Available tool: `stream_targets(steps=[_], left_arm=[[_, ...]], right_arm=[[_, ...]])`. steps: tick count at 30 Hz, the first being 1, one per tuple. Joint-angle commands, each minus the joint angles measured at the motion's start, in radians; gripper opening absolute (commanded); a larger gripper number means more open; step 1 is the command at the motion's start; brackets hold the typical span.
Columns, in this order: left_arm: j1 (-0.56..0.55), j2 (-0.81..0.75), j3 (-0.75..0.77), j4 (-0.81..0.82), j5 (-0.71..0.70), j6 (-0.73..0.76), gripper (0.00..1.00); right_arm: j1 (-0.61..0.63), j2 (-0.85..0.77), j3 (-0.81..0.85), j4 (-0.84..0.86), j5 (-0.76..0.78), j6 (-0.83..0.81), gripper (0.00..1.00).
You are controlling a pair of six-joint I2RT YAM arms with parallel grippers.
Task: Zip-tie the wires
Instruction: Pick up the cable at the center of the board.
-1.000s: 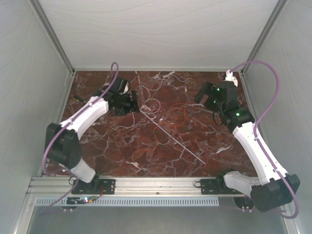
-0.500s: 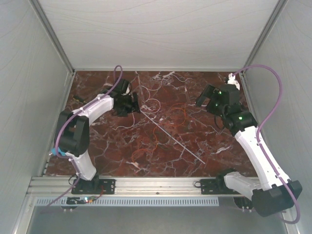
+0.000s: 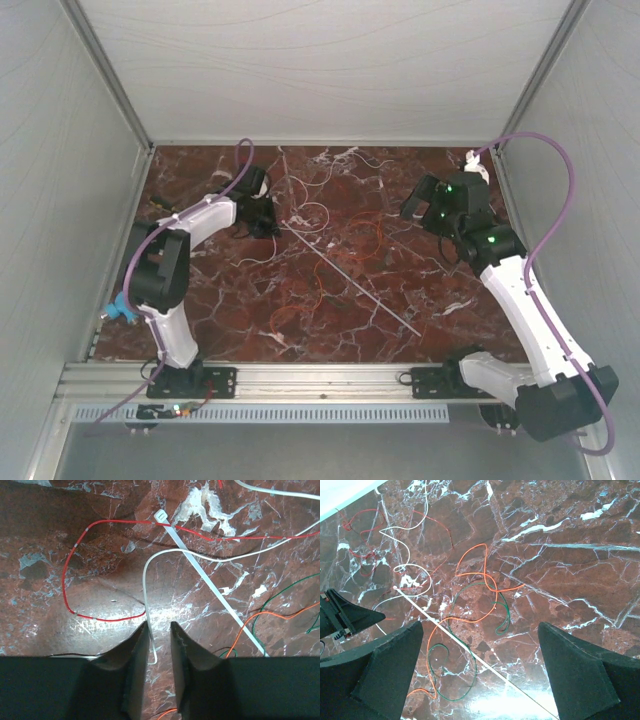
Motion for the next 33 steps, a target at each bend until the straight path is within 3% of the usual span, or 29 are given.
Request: stream_targets(steps=[1,3,7,14,25,33], left_arm=[[0.005,0.017,0.011,0.039,0.007,-0.001,0.16],[0.005,0.016,0.01,0.036,0.002,0.001,0.0],[0.005,0.0,0.015,0.024,-0.006,0.013,0.0],[0.005,-0.036,-0.002,0.014,0.001,0.04,0.0],[0.005,-0.016,0.002,0.009,0.026,0.038,0.0],[0.005,-0.066,0.01,-0.019,0.029,0.035,0.0]], right_arm=[[0.005,0.0,0.027,-0.001,-0.013,0.009,0.98],[0.006,0.0,0.025,0.003,-0.013,0.002,0.98],[0.006,0.007,0.026,0.033,-0.042,-0.033,0.98],[0.035,0.079,0.058,0.184,-0.225,-0.138,0.97],[0.199,0.564,0.269,0.546,-0.341,-0.188,0.97],[0.209,0.93,0.575,0.531,-0.293,-0.038,0.94]])
